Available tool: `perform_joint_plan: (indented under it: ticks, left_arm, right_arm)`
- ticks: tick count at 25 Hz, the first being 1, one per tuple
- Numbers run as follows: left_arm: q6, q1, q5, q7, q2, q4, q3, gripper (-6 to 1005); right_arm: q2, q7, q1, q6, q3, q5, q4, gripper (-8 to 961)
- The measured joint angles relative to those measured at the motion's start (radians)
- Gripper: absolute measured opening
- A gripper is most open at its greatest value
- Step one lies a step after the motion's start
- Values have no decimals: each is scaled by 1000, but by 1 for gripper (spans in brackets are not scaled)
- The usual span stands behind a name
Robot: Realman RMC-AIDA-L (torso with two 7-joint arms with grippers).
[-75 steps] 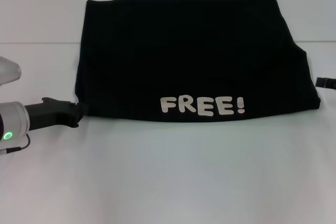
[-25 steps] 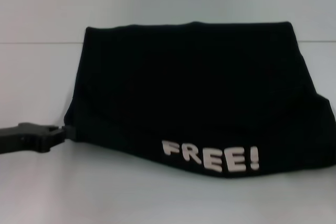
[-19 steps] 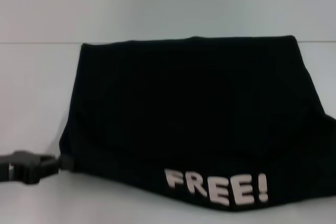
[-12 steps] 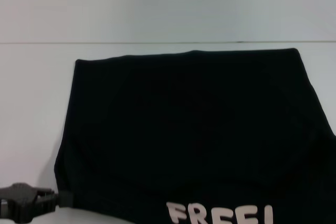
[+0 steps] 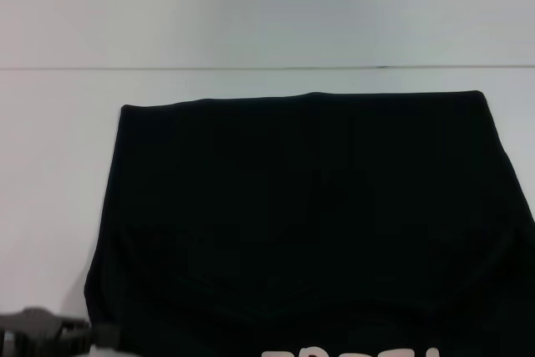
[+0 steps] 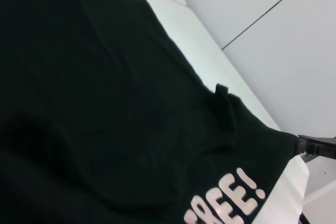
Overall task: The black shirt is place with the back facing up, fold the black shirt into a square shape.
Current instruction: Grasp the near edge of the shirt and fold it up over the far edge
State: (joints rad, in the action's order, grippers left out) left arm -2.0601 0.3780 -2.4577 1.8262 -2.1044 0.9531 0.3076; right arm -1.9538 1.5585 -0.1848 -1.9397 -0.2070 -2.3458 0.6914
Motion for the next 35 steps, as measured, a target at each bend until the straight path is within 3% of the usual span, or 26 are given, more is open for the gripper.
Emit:
perform_joint_plan:
  ticks: [5,9,13,17,20,26,28,35]
  left_arm:
    - [26,81,36,6,25,-27,-14,49]
    - [129,187,55,33,63,-80,-16,53]
    - [305,298,58,43,107,-179,-16,57]
    - [552,380,58,45,123,-265,-2,61]
    - [700,417,58,54,119,-301,23,64]
    - [961,446,59,77,78,-319,113,70]
    - [1064,447,59,102,65,-322,183,71]
    - [1201,447,58,107,32,-324,265,78]
  right_arm:
    - [18,0,-71,-11,65,3,7,51]
    - [35,4,-146,20,121,5,4,51]
    - [46,32,-226,114,153,6,-2,51]
    - [48,86,-304,262,147,6,-8,51]
    - [45,114,-366,385,140,4,-43,51]
    - [34,141,-494,718,30,2,-187,51]
    - [23,144,-533,838,-10,2,-228,50]
    - [-27,132,-644,1136,-114,5,-301,49]
